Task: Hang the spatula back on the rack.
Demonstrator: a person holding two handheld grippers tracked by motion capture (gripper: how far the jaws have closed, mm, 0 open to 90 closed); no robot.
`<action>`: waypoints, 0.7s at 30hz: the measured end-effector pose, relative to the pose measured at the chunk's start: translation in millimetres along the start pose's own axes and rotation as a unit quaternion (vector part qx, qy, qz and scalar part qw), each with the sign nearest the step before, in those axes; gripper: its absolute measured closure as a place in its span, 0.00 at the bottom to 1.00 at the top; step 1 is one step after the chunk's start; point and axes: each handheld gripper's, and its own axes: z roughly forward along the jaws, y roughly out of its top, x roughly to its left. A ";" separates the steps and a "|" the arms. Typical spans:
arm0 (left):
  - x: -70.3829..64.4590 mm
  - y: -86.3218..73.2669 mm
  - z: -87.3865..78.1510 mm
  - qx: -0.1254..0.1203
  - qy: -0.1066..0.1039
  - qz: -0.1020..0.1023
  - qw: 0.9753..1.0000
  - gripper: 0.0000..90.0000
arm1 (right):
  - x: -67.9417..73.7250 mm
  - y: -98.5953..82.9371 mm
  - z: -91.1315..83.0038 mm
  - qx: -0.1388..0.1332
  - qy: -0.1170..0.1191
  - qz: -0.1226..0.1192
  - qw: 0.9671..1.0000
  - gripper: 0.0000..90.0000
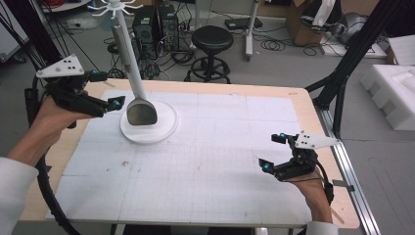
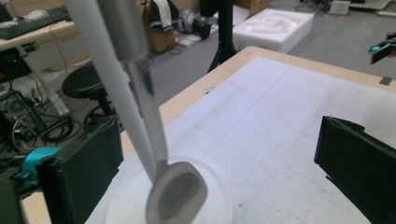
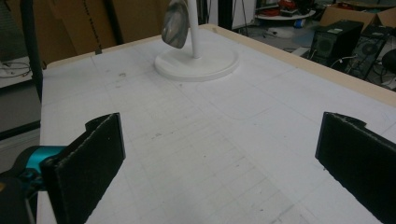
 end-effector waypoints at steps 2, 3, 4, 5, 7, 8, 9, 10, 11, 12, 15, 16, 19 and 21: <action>-7.5 -8.5 -1.5 -0.005 -0.005 0.001 1.000 0.02 | 0.4 0.0 0.3 0.001 -0.001 0.000 1.000 0.00; -11.8 -14.9 -2.8 -0.009 -0.012 0.004 1.000 0.02 | 0.2 -0.2 0.3 0.001 -0.001 0.001 1.000 0.00; -14.8 -19.2 -3.2 -0.010 -0.014 0.005 1.000 0.02 | 0.0 -0.5 0.2 0.002 0.000 0.000 1.000 0.00; -19.9 -26.9 -4.3 -0.008 -0.012 0.011 1.000 0.02 | -0.1 -0.7 0.1 0.001 -0.001 -0.001 1.000 0.00; -26.9 -42.0 -5.3 -0.019 -0.024 0.003 1.000 0.02 | -0.1 -1.1 -0.6 0.002 -0.001 0.002 1.000 0.00; -29.6 -48.1 -5.5 -0.022 -0.026 0.001 0.999 0.02 | -0.4 -1.2 -0.8 0.000 -0.002 0.001 1.000 0.00; -32.9 -56.3 -5.3 -0.023 -0.029 0.000 0.999 0.02 | -0.5 -1.3 -0.8 0.001 -0.001 0.001 1.000 0.00; -35.7 -64.3 -4.7 -0.023 -0.033 -0.002 0.999 0.02 | -0.2 -1.4 -0.7 0.002 0.000 0.002 1.000 0.00; -37.5 -71.9 -4.3 -0.023 -0.034 -0.004 0.999 0.02 | -0.2 -1.5 -0.5 0.003 -0.002 0.001 1.000 0.00; -39.4 -79.0 -3.9 -0.025 -0.036 -0.010 0.999 0.02 | -0.2 -1.5 -0.4 0.003 -0.002 0.000 1.000 0.00; -42.7 -96.5 -4.5 -0.032 -0.041 -0.021 0.998 0.02 | 0.5 -1.4 -0.8 0.002 -0.003 0.000 1.000 0.00; -43.4 -101.5 -4.7 -0.035 -0.044 -0.025 0.998 0.02 | 0.6 -1.4 -1.0 0.001 -0.002 0.001 1.000 0.00; -46.6 -114.5 -5.9 -0.033 -0.047 -0.024 0.998 0.02 | 1.0 -2.0 -1.3 0.003 -0.005 0.000 1.000 0.00; -50.5 -123.8 -8.1 -0.036 -0.045 -0.021 0.998 0.02 | 0.5 -3.7 -1.4 -0.002 -0.003 0.003 1.000 0.00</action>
